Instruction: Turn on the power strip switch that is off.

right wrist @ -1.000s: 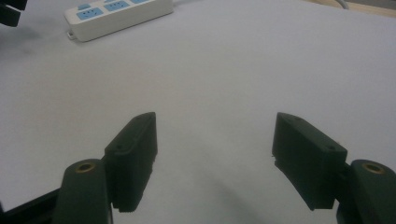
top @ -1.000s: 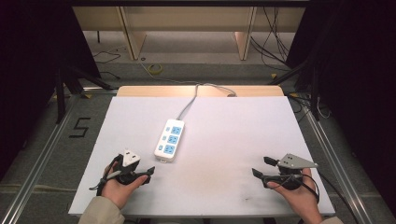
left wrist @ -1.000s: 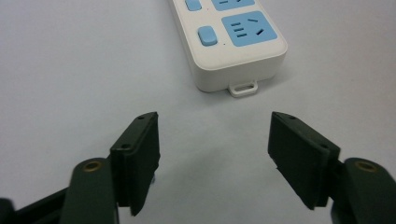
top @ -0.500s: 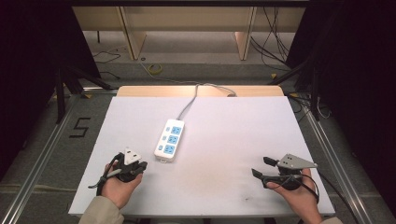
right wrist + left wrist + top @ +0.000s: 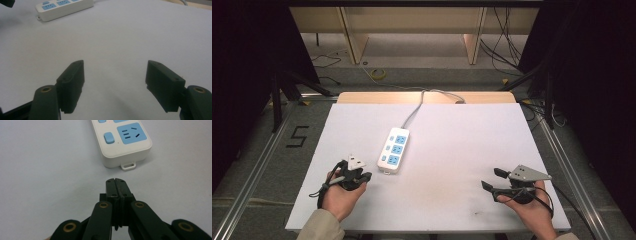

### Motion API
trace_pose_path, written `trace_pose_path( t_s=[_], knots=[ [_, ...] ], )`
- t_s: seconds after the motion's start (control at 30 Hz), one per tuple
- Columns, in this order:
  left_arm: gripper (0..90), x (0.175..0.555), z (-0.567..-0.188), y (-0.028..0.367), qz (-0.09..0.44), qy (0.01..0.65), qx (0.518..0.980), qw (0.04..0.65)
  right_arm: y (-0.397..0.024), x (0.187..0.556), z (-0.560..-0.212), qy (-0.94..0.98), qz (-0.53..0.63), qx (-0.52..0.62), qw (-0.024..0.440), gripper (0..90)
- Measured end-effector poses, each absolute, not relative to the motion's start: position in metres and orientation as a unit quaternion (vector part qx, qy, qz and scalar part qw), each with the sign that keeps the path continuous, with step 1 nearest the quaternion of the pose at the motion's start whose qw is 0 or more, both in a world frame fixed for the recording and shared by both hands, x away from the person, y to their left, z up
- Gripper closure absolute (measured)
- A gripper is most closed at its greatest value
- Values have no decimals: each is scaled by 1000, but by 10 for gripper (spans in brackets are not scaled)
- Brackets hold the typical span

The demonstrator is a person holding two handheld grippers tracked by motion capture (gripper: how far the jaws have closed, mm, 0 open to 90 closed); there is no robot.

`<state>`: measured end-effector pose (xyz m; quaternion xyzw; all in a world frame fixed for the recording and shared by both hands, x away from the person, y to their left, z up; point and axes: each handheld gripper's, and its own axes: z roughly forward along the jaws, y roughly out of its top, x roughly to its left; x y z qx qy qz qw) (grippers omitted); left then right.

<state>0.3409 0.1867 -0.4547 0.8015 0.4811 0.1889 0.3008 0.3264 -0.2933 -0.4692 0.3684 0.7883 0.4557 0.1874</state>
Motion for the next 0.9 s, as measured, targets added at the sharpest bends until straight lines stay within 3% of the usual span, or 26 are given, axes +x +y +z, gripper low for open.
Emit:
trace_pose_path(
  t_s=[0.9],
  knots=[
    [898,369,-442,172,161,490,808,284,-293,326,-469,789,455,368,187,323]
  ],
)
